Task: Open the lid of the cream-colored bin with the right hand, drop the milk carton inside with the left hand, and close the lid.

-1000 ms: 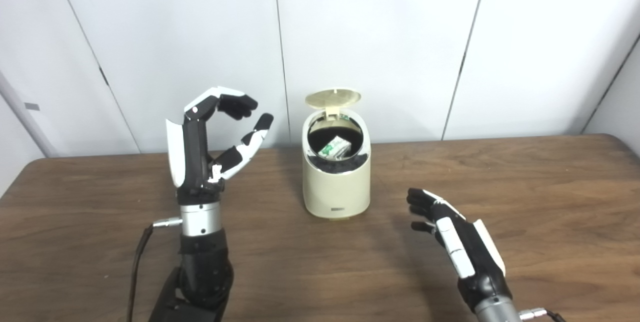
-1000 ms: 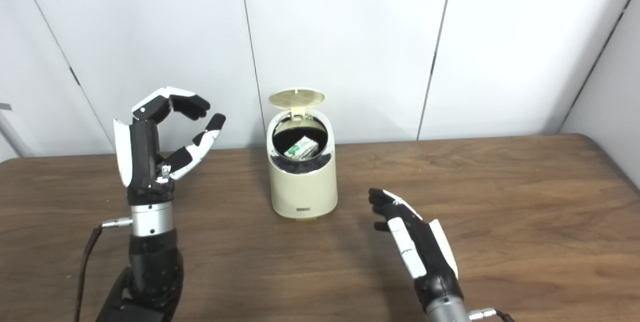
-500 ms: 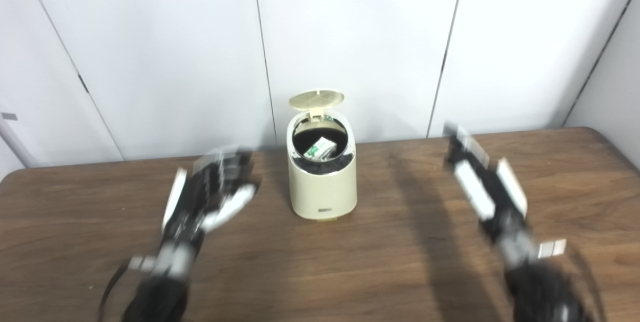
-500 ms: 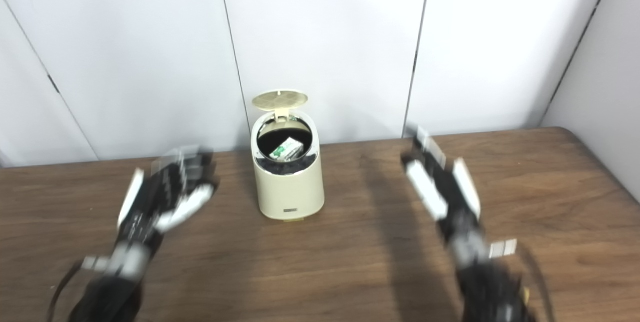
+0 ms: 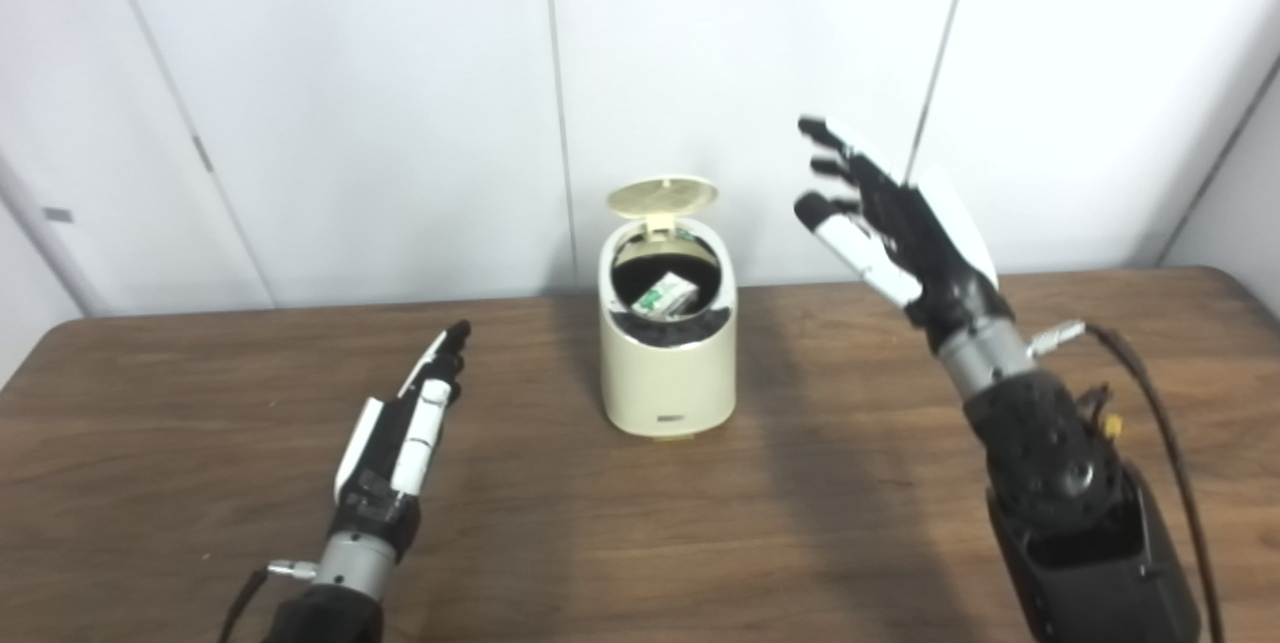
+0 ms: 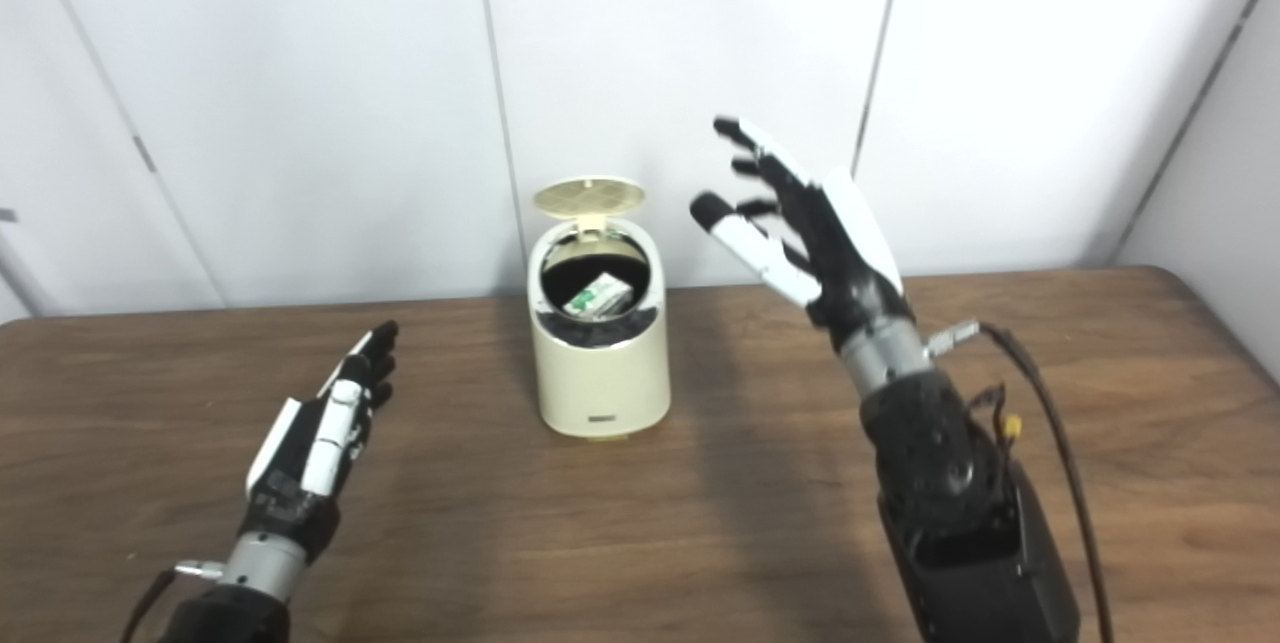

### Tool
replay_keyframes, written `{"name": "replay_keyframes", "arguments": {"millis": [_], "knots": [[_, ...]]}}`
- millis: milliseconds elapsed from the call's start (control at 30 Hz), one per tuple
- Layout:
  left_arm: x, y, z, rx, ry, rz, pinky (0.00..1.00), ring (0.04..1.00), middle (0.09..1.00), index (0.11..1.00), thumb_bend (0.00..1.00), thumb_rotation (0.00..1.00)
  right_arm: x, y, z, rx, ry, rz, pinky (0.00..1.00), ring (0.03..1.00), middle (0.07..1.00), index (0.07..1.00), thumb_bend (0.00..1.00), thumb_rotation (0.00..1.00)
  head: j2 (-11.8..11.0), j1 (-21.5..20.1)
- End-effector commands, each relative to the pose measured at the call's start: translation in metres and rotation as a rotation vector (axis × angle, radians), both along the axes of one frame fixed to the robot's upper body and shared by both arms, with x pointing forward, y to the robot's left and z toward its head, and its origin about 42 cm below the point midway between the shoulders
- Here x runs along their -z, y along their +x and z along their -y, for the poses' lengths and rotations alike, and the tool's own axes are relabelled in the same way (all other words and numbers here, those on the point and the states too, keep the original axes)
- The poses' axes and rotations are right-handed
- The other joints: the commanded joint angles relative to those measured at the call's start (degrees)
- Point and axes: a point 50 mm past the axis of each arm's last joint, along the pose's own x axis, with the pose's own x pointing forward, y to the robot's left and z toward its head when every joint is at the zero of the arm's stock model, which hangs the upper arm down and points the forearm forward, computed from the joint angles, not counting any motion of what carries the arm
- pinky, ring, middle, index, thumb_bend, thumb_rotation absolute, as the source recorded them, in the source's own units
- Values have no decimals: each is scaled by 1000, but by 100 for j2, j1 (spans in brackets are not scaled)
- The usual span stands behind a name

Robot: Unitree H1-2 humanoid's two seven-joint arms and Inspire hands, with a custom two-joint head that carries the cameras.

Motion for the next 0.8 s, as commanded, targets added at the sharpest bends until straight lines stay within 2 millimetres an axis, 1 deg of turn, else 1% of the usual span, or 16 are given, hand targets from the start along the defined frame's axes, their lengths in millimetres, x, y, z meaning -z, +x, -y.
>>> {"name": "replay_keyframes", "arguments": {"millis": [0, 67, 133, 267, 300, 467, 667, 733, 767], "knots": [[-11, 2, -6, -23, 17, 64, 1000, 1000, 1000, 1000, 663, 1000, -21, 3, -8, -8, -71, 60, 741, 896, 935, 901, 610, 985, 0, 3], [-9, 2, -5, -30, 16, 55, 1000, 1000, 1000, 1000, 663, 1000, -27, 4, -13, -9, -117, 73, 746, 892, 930, 903, 616, 997, 1, 10], [-6, 2, -5, -35, 23, 51, 1000, 1000, 1000, 1000, 663, 1000, -33, 6, -18, -21, -136, 85, 783, 887, 922, 905, 603, 999, -4, 10], [-1, 0, -4, -36, 5, 27, 1000, 1000, 1000, 1000, 672, 1000, -44, 13, -27, -38, -140, 107, 797, 875, 909, 910, 559, 972, -9, 8], [1, -1, -4, -36, 11, 25, 1000, 1000, 1000, 1000, 671, 1000, -47, 15, -29, -42, -139, 115, 796, 876, 905, 907, 551, 954, -10, 10], [5, -5, -4, -31, 35, 16, 1000, 1000, 1000, 1000, 659, 1000, -58, 24, -34, -49, -163, 129, 773, 863, 891, 893, 529, 935, -3, 25], [10, -12, -4, -51, 44, 0, 1000, 1000, 1000, 1000, 661, 1000, -61, 38, -39, -75, -218, 125, 783, 869, 885, 882, 533, 926, -20, 21], [13, -15, -5, -56, 31, -9, 1000, 1000, 1000, 1000, 672, 1000, -60, 41, -40, -80, -234, 116, 798, 877, 884, 881, 550, 927, 2, 23], [14, -16, -5, -58, 22, -13, 1000, 1000, 1000, 1000, 674, 1000, -59, 43, -41, -82, -240, 112, 800, 878, 884, 881, 555, 929, -23, 47]]}}
